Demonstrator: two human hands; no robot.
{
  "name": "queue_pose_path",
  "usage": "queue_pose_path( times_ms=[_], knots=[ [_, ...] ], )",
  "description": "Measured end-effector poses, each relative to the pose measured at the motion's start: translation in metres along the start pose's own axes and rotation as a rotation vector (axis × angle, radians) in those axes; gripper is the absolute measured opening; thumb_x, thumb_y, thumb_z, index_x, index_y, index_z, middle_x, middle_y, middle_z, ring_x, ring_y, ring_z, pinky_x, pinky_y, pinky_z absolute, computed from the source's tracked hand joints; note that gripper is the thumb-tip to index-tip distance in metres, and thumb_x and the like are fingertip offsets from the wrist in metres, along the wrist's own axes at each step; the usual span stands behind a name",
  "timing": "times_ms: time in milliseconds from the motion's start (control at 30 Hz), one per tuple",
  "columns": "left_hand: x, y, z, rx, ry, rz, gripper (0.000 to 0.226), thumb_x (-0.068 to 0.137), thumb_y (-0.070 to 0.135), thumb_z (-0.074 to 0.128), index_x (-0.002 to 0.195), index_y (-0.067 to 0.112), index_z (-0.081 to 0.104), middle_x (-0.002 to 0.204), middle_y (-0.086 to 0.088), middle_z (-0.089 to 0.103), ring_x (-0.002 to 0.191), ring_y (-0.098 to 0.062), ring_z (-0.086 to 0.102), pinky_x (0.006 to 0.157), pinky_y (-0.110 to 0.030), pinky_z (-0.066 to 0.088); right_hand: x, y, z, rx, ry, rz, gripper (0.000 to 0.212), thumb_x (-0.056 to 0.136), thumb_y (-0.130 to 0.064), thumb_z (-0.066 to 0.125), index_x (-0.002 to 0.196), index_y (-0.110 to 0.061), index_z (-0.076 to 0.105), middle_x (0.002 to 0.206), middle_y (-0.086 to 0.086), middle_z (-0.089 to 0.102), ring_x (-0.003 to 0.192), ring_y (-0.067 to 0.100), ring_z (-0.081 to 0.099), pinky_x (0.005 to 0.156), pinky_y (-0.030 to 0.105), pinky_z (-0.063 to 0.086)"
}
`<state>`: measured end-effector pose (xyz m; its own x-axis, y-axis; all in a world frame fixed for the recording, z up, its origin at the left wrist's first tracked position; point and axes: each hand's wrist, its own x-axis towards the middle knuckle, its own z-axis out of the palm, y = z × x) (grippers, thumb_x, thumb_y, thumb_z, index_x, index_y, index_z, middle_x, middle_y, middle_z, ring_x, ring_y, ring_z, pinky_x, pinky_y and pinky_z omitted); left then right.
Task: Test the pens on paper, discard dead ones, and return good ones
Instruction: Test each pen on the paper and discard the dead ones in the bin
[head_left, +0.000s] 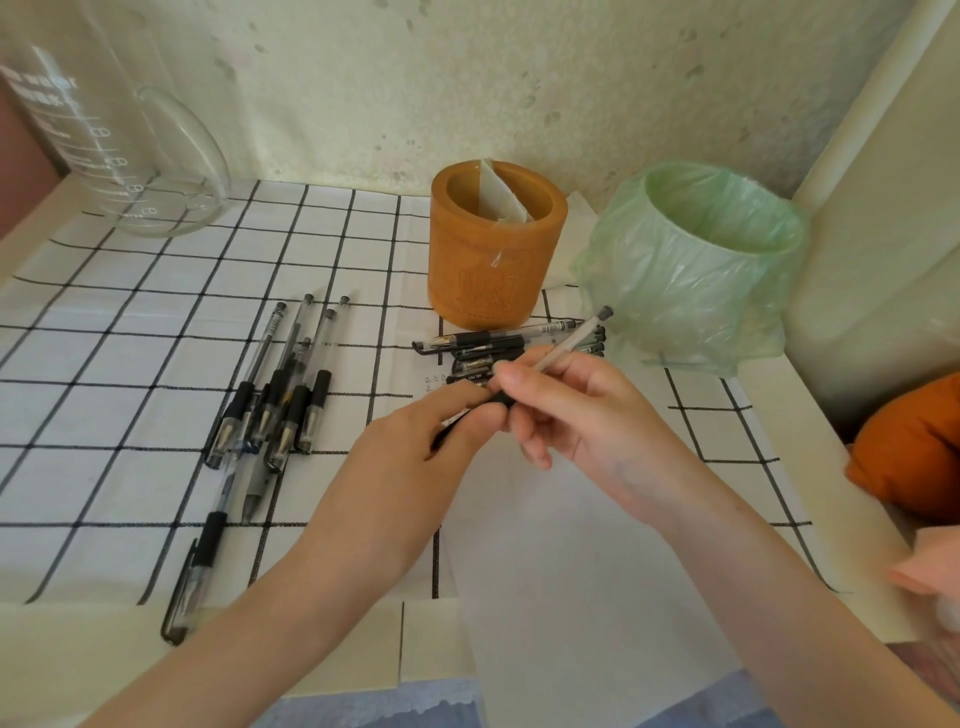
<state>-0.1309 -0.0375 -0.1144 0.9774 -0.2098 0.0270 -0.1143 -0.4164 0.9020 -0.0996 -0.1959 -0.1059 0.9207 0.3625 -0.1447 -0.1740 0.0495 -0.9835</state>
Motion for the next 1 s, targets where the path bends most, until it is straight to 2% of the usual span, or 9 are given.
queue_pose_path(
  times_ms=[100,167,233,400,500,567,767,867,1000],
  knots=[
    [-0.002,-0.001,-0.001,-0.015,0.011,0.047,0.021,0.085,0.049,0.045,0.093,0.043,0.064,0.069,0.012,0.063,0.059,-0.005,0.051,0.057,-0.016,0.038,-0.002,-0.003,-0.003,0.000,-0.005,-0.008,0.023,0.081,-0.025,0.060,0.086,-0.003,0.064,0.055,0.002,0.059,0.046,0.013,0.049,0.048,0.020,0.041],
    [-0.002,-0.002,-0.002,0.051,-0.001,0.031,0.025,0.081,0.056,0.043,0.095,0.043,0.059,0.054,0.002,0.048,0.048,-0.008,0.039,0.048,-0.019,0.031,-0.002,-0.003,-0.005,-0.015,0.035,-0.016,0.024,0.080,-0.027,0.061,0.084,-0.004,0.065,0.054,0.003,0.059,0.045,0.014,0.050,0.046,0.021,0.041],
    [-0.001,-0.007,-0.002,0.143,-0.029,-0.020,0.034,0.075,0.063,0.043,0.101,0.044,0.052,0.048,0.005,0.038,0.045,-0.007,0.037,0.046,-0.016,0.031,0.000,-0.003,-0.011,0.009,0.145,-0.040,0.024,0.081,-0.025,0.063,0.080,-0.002,0.062,0.053,0.005,0.059,0.043,0.015,0.051,0.042,0.021,0.040],
    [-0.005,-0.015,-0.002,0.520,-0.171,-0.003,0.052,0.078,0.063,0.047,0.127,0.051,0.035,0.059,0.010,0.040,0.051,-0.005,0.041,0.051,-0.016,0.031,0.004,-0.010,-0.042,0.014,0.480,-0.082,0.013,0.093,-0.013,0.052,0.084,-0.008,0.060,0.062,0.011,0.069,0.053,0.022,0.065,0.042,0.023,0.044],
    [-0.007,-0.016,0.000,0.592,-0.260,-0.030,0.060,0.076,0.065,0.051,0.131,0.054,0.030,0.065,0.012,0.042,0.056,0.000,0.042,0.053,-0.014,0.031,0.003,-0.007,-0.048,-0.037,0.476,-0.069,0.020,0.096,-0.015,0.047,0.099,-0.011,0.067,0.079,0.015,0.074,0.073,0.026,0.072,0.047,0.026,0.049],
    [-0.007,-0.015,0.001,0.610,-0.295,-0.050,0.065,0.074,0.067,0.053,0.132,0.056,0.027,0.067,0.013,0.041,0.058,0.002,0.041,0.053,-0.013,0.031,0.004,0.000,-0.050,-0.075,0.496,-0.050,0.020,0.094,-0.019,0.054,0.093,-0.007,0.069,0.079,0.015,0.074,0.073,0.025,0.073,0.044,0.024,0.046],
    [-0.008,-0.012,0.001,0.661,-0.340,-0.068,0.072,0.073,0.066,0.056,0.136,0.056,0.021,0.068,0.018,0.035,0.065,-0.002,0.039,0.058,-0.017,0.030,0.011,0.024,-0.055,-0.344,0.694,-0.128,0.034,0.080,-0.026,0.075,0.059,-0.008,0.056,0.046,0.005,0.055,0.039,0.011,0.047,0.042,0.015,0.035],
    [-0.009,-0.013,0.002,0.680,-0.330,-0.047,0.073,0.074,0.067,0.054,0.137,0.055,0.018,0.068,0.018,0.035,0.065,-0.001,0.038,0.060,-0.018,0.031,0.015,0.031,-0.059,-0.385,0.787,-0.161,0.045,0.082,-0.025,0.074,0.049,-0.013,0.045,0.047,0.007,0.042,0.043,0.013,0.035,0.045,0.019,0.031],
    [-0.008,-0.015,0.002,0.697,-0.325,-0.040,0.073,0.075,0.067,0.053,0.137,0.054,0.017,0.069,0.018,0.036,0.065,-0.002,0.038,0.061,-0.019,0.031,0.017,0.040,-0.063,-0.449,0.818,-0.202,0.037,0.084,-0.009,0.064,0.058,0.005,0.042,0.054,0.016,0.040,0.052,0.021,0.033,0.050,0.026,0.028]
  ],
)
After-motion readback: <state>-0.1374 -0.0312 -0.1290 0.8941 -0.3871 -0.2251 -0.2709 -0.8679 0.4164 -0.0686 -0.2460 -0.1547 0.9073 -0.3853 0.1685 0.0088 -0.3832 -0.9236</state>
